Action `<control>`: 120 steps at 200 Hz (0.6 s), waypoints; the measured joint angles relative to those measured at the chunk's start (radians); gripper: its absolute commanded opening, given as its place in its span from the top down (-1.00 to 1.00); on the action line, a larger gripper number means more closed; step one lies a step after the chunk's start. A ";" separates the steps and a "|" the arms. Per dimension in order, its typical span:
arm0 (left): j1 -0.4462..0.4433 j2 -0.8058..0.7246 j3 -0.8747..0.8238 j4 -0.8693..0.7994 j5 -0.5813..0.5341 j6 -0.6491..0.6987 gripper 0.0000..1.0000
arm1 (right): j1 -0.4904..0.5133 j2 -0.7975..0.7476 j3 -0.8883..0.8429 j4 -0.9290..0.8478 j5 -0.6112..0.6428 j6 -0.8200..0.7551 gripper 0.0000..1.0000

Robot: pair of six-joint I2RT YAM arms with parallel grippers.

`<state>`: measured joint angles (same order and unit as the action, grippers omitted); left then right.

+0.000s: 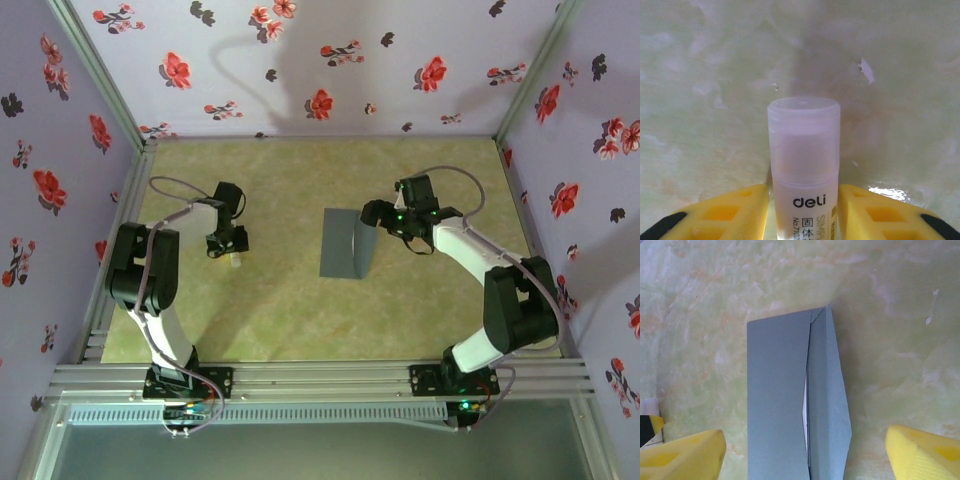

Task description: Place the letter into the envelope and seal it

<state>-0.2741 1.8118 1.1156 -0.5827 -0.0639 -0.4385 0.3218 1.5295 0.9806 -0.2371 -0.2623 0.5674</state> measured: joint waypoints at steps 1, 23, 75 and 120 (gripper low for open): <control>0.000 0.000 0.000 0.000 0.000 0.000 0.22 | 0.000 0.000 0.000 0.000 0.000 0.000 -0.66; -0.001 0.000 0.000 -0.002 -0.009 0.000 0.34 | -0.001 0.004 0.000 0.000 0.000 0.000 -0.65; -0.006 -0.003 0.003 -0.005 -0.023 -0.003 0.90 | -0.001 0.007 0.000 0.001 -0.005 0.000 -0.64; -0.008 -0.005 0.003 -0.005 -0.024 0.003 1.00 | -0.001 0.010 0.000 0.001 -0.012 0.000 -0.65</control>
<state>-0.2825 1.8069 1.1191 -0.5880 -0.0883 -0.4355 0.3206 1.5394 0.9806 -0.2363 -0.2741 0.5678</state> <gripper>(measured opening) 0.176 0.824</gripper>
